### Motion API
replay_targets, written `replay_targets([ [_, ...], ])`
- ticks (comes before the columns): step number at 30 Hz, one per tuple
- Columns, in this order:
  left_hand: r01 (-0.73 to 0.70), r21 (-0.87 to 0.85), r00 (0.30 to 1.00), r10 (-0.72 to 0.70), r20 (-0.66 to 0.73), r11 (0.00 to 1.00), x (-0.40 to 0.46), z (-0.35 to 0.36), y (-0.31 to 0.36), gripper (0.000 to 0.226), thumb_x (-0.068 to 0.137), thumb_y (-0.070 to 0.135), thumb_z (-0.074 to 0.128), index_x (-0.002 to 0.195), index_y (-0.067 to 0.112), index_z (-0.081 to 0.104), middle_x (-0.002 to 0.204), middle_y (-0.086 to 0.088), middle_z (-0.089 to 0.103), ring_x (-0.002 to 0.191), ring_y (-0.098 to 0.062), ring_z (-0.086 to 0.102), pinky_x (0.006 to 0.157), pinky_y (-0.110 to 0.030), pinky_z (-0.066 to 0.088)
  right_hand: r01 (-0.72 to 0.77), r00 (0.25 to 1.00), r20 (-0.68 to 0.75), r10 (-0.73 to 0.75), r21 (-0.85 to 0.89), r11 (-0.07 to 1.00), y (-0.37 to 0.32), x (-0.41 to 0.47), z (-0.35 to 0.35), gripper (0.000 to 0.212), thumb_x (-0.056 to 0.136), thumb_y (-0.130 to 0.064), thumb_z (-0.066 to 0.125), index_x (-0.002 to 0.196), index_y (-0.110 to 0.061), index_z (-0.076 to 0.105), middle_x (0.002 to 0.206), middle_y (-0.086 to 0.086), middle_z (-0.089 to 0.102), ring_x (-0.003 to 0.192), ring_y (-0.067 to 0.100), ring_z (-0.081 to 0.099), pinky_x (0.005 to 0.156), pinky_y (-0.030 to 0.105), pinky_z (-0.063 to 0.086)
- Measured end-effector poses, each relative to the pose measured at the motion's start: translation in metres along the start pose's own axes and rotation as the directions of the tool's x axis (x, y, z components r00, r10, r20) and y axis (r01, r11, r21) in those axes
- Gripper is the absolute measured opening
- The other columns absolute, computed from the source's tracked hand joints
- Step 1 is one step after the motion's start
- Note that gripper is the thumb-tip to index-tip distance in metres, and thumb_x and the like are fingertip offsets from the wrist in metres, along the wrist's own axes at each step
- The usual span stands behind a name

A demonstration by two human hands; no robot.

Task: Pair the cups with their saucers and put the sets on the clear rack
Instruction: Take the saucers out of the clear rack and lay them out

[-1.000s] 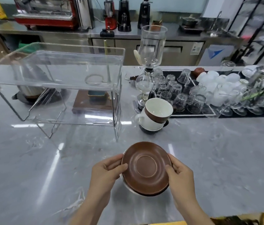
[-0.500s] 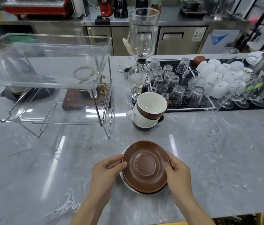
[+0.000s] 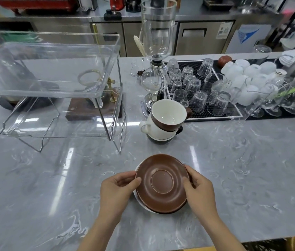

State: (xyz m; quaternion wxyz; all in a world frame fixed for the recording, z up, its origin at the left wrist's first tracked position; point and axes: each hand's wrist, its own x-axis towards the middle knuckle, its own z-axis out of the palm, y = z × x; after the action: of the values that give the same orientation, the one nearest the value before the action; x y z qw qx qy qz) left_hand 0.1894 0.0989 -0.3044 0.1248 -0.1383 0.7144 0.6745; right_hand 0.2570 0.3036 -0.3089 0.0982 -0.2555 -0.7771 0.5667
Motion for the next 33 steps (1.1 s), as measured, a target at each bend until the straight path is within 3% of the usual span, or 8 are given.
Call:
replay_targets([
  [3,-0.088,0.151,0.995,0.094,-0.032,0.985,0.0,-0.001,0.002,0.019,0.069,0.003,0.089,0.075,0.019,0.08,0.073,0.002,0.08,0.069,-0.011,0.076,0.064,-0.011,0.055,-0.013,0.998,-0.067,0.008,-0.076,0.997,0.007,0.003,-0.006,0.033,0.092,-0.012,0.064,0.115,-0.035,0.071,0.089,-0.035,0.07,0.093,-0.018,0.064,0.082,0.005,0.053],
  [7,-0.227,0.411,0.966,0.258,-0.021,0.883,0.001,-0.001,0.006,0.02,0.07,0.013,0.087,0.064,0.025,0.073,0.065,0.016,0.074,0.06,-0.001,0.069,0.06,-0.01,0.051,0.012,0.991,-0.125,-0.041,-0.229,0.973,0.006,0.005,-0.016,0.011,0.086,-0.029,0.07,0.083,-0.039,0.067,0.083,-0.03,0.068,0.074,-0.006,0.065,0.062,0.015,0.052],
  [13,-0.296,0.552,0.946,0.318,0.059,0.78,0.004,-0.004,0.007,0.027,0.074,0.027,0.084,0.058,0.024,0.062,0.063,0.015,0.067,0.059,-0.003,0.062,0.056,-0.01,0.045,-0.009,0.998,-0.054,-0.018,-0.455,0.891,0.008,0.006,-0.023,0.038,0.081,-0.056,0.062,0.06,-0.025,0.056,0.055,-0.006,0.06,0.053,0.008,0.058,0.052,0.026,0.048],
  [17,-0.296,0.661,0.95,0.284,0.129,0.69,0.006,-0.005,0.005,0.039,0.079,0.039,0.079,0.052,0.021,0.056,0.046,0.005,0.055,0.055,-0.005,0.057,0.048,-0.015,0.039,0.038,0.999,0.012,-0.037,-0.565,0.825,0.009,0.007,-0.021,0.049,0.088,-0.055,0.056,0.059,-0.017,0.052,0.048,-0.002,0.052,0.048,0.012,0.051,0.047,0.026,0.039],
  [21,-0.316,0.709,0.946,0.27,0.182,0.63,0.006,-0.004,0.006,0.045,0.086,0.041,0.072,0.052,0.016,0.055,0.046,0.003,0.053,0.048,-0.008,0.051,0.048,-0.02,0.035,0.078,0.997,0.056,-0.055,-0.645,0.76,0.009,0.009,-0.02,0.051,0.095,-0.052,0.049,0.062,-0.013,0.05,0.047,-0.004,0.042,0.045,0.01,0.038,0.045,0.024,0.029],
  [33,-0.306,0.706,0.952,0.23,0.204,0.639,0.005,-0.005,0.007,0.047,0.088,0.038,0.07,0.049,0.019,0.052,0.045,0.003,0.051,0.047,-0.009,0.05,0.05,-0.023,0.036,0.084,0.996,0.059,-0.06,-0.647,0.758,0.008,0.008,-0.018,0.048,0.095,-0.046,0.052,0.056,-0.021,0.039,0.046,-0.004,0.04,0.044,0.009,0.036,0.043,0.021,0.023],
])
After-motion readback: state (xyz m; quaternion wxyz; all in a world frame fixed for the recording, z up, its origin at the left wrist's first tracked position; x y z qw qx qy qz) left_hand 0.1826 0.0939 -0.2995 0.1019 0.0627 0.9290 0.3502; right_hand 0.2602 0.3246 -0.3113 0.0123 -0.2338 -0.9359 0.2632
